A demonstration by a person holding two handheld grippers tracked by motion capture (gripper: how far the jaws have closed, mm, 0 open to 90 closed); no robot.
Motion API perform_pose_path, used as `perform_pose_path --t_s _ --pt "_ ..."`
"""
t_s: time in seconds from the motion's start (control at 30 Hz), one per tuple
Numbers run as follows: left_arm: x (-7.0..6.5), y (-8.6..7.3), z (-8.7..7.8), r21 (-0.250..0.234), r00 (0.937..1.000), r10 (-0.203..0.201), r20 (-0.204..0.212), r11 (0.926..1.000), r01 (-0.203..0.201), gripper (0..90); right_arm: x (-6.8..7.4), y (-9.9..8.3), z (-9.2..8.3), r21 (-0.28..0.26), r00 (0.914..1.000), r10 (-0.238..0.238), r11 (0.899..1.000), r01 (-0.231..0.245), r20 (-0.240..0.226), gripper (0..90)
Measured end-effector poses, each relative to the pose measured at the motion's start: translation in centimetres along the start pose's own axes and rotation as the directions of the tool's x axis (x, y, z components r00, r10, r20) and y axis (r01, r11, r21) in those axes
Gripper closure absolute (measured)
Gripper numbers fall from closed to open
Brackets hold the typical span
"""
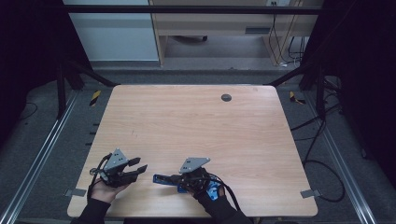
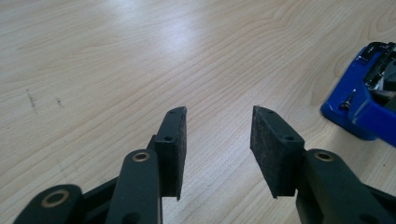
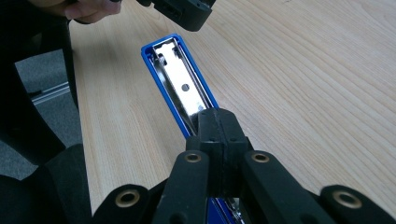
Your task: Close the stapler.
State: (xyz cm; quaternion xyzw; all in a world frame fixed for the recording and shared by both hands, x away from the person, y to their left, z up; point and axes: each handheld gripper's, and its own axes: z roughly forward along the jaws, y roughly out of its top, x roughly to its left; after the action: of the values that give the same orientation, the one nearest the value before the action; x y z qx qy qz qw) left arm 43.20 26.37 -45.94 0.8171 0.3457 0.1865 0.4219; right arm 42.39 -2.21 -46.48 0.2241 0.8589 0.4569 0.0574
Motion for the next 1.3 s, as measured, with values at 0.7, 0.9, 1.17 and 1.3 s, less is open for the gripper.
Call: perform_pose_path --t_s 0.7,0.9,1.17,1.3 --pt "0.0 -0.2 0.1 0.012 1.0 0.004 0.005 0.9999 -0.004 55.4 -0.4 -0.3 -1.7 -0.031 0.9999 0.013 0.999 -0.013 0.001 90.0" --pt "0.0 -0.2 0.1 0.01 1.0 0.002 0.004 0.9999 -0.002 55.4 -0.5 -0.5 -2.4 -0.037 0.9999 0.012 0.999 -0.012 0.002 90.0" --pt "0.0 -0.2 0.1 0.013 1.0 0.004 0.007 0.9999 -0.004 55.2 -0.8 -0.8 -3.0 -0.039 0.9997 0.022 0.999 -0.022 0.006 90.0" --pt "0.0 -0.2 0.1 0.012 1.0 0.004 0.006 0.9999 -0.004 55.1 -1.0 -1.1 -3.5 -0.044 0.9995 0.027 0.999 -0.026 0.014 90.0"
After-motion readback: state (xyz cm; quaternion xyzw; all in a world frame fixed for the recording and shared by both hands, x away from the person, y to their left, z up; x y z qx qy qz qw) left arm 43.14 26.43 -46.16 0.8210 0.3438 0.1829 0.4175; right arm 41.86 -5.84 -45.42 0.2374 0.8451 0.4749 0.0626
